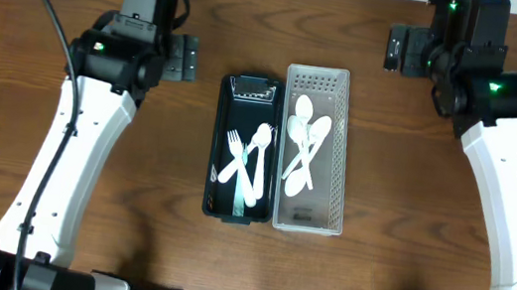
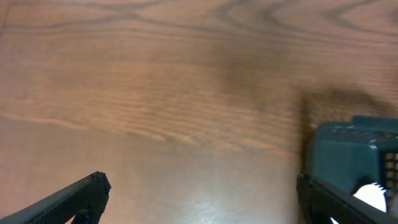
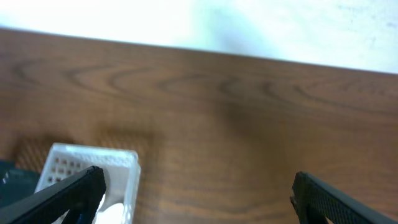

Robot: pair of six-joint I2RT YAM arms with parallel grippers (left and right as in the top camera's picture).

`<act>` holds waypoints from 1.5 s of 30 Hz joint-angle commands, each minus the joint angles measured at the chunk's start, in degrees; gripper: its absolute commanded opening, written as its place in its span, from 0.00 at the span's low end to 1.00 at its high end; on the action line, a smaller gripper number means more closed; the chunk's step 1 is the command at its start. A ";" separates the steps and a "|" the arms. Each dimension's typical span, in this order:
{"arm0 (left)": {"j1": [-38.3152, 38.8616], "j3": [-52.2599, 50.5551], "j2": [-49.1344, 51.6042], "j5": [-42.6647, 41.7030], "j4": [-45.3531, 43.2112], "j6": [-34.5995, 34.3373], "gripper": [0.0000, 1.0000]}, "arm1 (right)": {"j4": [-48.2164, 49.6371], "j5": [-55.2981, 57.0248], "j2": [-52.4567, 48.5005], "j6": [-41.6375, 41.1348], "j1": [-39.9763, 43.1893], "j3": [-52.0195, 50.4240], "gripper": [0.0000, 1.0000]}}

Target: Pack container

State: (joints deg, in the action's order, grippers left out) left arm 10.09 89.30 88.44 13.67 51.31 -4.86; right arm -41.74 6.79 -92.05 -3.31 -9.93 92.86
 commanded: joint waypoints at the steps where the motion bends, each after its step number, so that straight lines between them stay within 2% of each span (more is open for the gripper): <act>1: -1.03 -0.11 -5.27 1.20 0.74 -0.39 0.98 | -2.34 1.31 4.20 1.44 0.26 -0.02 0.99; 4: -1.46 -2.05 -10.64 1.20 0.63 -0.35 0.98 | -5.27 2.25 8.33 -0.22 0.55 -1.27 0.99; 7: -1.77 -7.02 -17.14 1.18 -0.63 -0.35 0.98 | -4.24 2.49 14.62 -1.16 0.55 -6.78 0.99; 18: -1.77 -42.38 -46.25 1.20 -14.10 -0.04 0.98 | 4.02 6.95 49.75 -4.20 0.50 -45.22 0.99; 24: -1.77 -54.86 -57.72 1.20 -14.93 1.99 0.98 | 8.63 6.95 62.60 -4.79 0.50 -55.56 0.99; 30: -1.77 -56.61 -58.42 1.14 -11.56 1.90 0.98 | 3.48 6.86 64.30 -4.79 0.50 -57.20 0.99; 45: -1.77 -56.61 -58.16 1.14 -11.52 1.81 0.98 | -13.00 6.71 64.30 -4.79 0.50 -57.20 0.99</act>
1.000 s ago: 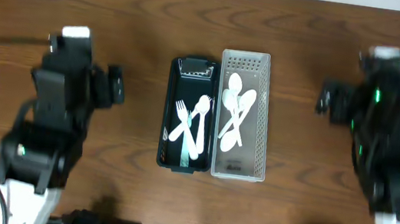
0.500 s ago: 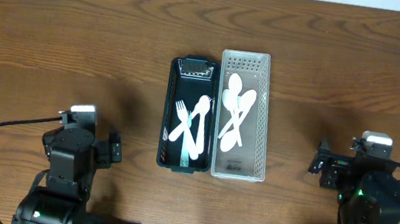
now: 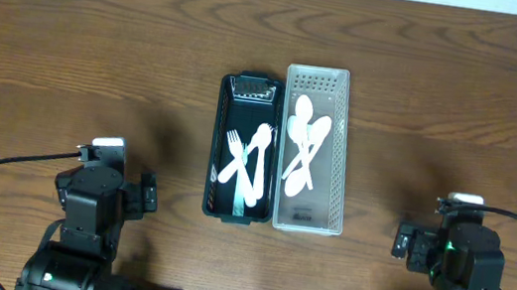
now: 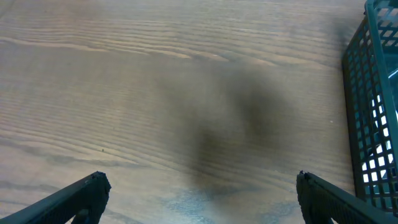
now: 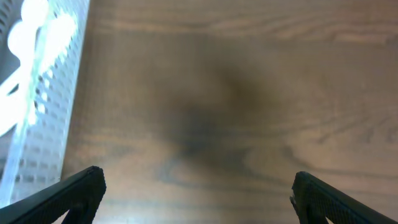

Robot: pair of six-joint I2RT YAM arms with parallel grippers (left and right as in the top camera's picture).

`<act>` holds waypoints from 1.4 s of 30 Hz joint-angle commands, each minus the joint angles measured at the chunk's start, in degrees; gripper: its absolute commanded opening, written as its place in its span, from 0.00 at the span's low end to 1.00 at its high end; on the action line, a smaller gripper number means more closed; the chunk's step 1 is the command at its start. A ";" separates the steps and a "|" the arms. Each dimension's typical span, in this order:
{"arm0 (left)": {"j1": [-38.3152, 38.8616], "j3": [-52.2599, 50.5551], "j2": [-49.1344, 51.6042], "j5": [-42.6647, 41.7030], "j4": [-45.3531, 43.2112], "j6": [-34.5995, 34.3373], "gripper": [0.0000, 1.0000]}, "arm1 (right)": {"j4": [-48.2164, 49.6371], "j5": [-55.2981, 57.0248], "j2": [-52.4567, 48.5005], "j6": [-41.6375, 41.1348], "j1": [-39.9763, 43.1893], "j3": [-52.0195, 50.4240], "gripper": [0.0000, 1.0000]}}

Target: Pack container

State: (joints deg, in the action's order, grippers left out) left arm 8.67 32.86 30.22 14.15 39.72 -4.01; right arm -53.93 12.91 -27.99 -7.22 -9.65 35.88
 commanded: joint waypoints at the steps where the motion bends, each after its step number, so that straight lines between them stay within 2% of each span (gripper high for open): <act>1: -0.35 -0.17 0.07 0.66 0.09 0.96 0.98 | -1.38 0.59 0.24 -0.87 0.22 -0.22 0.99; 9: -0.35 -0.17 0.07 0.66 0.09 0.96 0.98 | -4.15 0.50 2.80 -0.92 1.14 -0.22 0.99; 17: -0.35 -0.17 0.07 0.68 0.09 0.96 0.98 | -1.75 -2.86 21.90 -0.81 3.78 -3.69 0.99; 21: -0.35 -0.17 0.07 0.66 0.09 0.96 0.98 | 7.15 -2.97 27.71 -0.33 4.85 -11.10 0.99; 30: -0.35 -0.17 0.07 0.68 0.09 0.96 0.98 | 43.98 -4.35 27.34 5.70 4.81 -30.36 0.99; 34: -0.35 -0.17 0.07 0.66 0.09 0.96 0.98 | 49.11 -5.73 27.71 5.79 4.74 -35.10 0.99; 37: -0.35 -0.17 0.07 0.68 0.09 0.96 0.98 | 49.44 -6.51 27.71 8.83 4.66 -35.23 0.99; 42: -0.35 -0.17 0.07 0.68 0.09 0.96 0.98 | 49.46 -7.28 27.71 7.93 4.66 -35.23 0.99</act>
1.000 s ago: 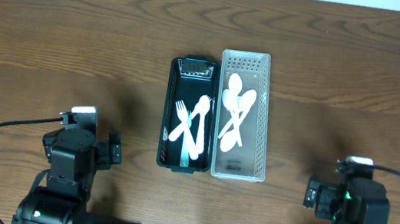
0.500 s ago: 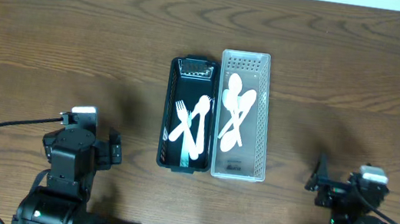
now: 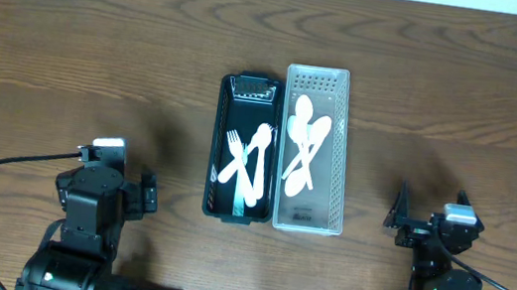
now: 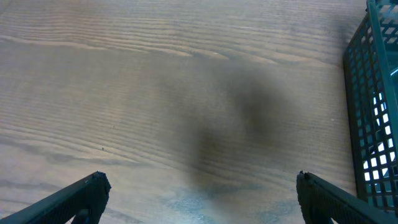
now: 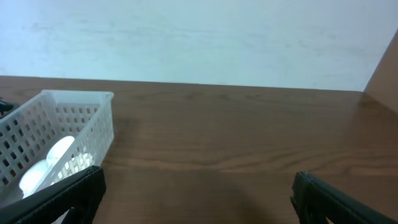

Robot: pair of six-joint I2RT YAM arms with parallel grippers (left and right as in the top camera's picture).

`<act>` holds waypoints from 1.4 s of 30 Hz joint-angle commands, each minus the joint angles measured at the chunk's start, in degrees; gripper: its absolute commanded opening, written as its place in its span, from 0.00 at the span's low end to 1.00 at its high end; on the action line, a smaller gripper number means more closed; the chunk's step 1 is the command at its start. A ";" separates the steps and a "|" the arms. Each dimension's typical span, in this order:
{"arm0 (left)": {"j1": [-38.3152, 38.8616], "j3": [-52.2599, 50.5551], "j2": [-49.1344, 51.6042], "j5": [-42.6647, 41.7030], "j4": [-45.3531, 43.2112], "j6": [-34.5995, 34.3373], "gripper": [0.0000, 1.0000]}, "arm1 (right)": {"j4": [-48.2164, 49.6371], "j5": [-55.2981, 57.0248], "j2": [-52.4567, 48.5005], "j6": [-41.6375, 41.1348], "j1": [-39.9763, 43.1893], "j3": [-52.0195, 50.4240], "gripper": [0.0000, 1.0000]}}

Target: Pack container

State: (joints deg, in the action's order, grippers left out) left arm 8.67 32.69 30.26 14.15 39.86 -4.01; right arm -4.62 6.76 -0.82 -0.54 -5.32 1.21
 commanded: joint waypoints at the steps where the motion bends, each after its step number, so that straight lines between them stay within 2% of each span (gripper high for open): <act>1: -0.35 0.00 0.02 0.68 -0.04 0.96 0.98 | 0.17 -1.14 0.55 1.27 0.33 -0.57 0.99; 32: -0.35 0.00 -0.15 0.68 -0.07 0.96 0.98 | 0.15 -1.14 0.55 1.27 0.33 -0.57 0.99; 42: -1.38 -0.02 -6.82 0.66 0.15 0.94 0.98 | 0.17 -1.14 0.55 1.25 0.33 -0.57 0.99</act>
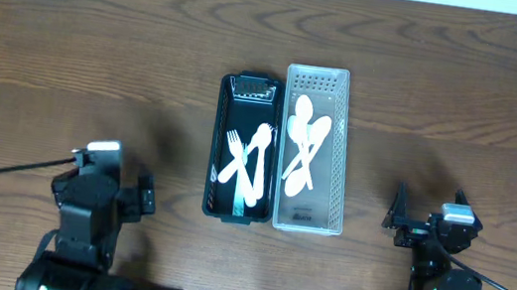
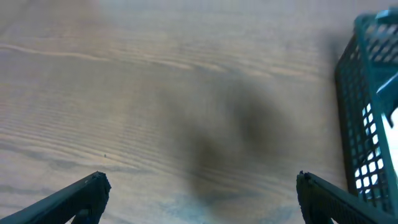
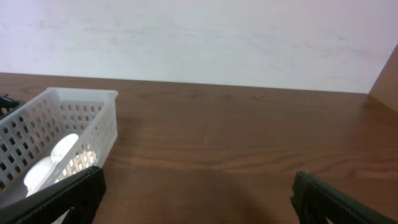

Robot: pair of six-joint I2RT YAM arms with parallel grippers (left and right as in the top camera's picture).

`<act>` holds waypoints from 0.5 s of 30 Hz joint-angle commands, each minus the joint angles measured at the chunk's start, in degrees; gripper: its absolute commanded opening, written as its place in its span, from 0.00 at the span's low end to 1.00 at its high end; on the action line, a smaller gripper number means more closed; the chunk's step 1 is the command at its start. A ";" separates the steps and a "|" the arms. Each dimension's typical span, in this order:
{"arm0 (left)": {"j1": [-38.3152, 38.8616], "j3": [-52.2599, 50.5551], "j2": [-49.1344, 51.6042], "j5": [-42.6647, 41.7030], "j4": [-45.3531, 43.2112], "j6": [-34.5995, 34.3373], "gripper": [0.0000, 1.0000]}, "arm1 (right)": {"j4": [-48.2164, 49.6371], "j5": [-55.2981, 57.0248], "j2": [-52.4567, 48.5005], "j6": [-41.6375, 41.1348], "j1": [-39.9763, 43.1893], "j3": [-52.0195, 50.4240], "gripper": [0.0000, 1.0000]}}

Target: Pack container

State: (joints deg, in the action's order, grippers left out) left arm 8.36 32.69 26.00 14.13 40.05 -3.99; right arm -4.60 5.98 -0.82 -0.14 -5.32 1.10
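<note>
A dark green basket [image 1: 242, 149] with white plastic forks [image 1: 246, 161] stands mid-table, touching a white basket [image 1: 315, 150] that holds white spoons [image 1: 303, 148]. My left gripper [image 2: 198, 199] is open over bare wood near the front left, the green basket [image 2: 370, 106] at the right edge of its view. My right gripper [image 3: 194, 200] is open near the front right, low to the table, with the white basket [image 3: 53, 140] to its left. Nothing sits between either pair of fingers.
The wooden table [image 1: 71, 50] ends at a pale wall [image 3: 199, 37] along the back. Black cables trail from the folded arms at the front edge.
My left wrist has shifted slightly, so the green basket sits a bit differently at the right edge of its view. The right arm and both baskets have not moved.
Both arms were stretched out to the far end of the baskets, grippers open. Then both were folded back at the front edge, pointing down at the wood. Later the right wrist was tilted up toward the wall, where it stays. The cutlery has kept its place throughout.
</note>
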 commanded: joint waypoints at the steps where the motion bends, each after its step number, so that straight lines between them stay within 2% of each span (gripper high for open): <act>1: -1.70 -0.02 -3.82 0.68 -0.02 0.92 0.98 | 0.13 -0.35 0.55 0.85 0.33 -0.46 0.99; 10: -4.98 -2.75 -17.07 -2.10 -0.81 0.46 0.98 | 0.13 -0.35 0.55 0.85 0.33 -0.46 0.99; 15: -4.98 -9.33 -24.35 -2.12 -8.61 0.46 0.98 | 0.13 -0.35 0.55 0.85 0.33 -0.46 0.99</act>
State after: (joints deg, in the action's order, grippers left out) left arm 3.75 26.57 4.32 12.58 34.11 -4.05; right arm -4.49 5.98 -0.78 -0.14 -5.32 0.99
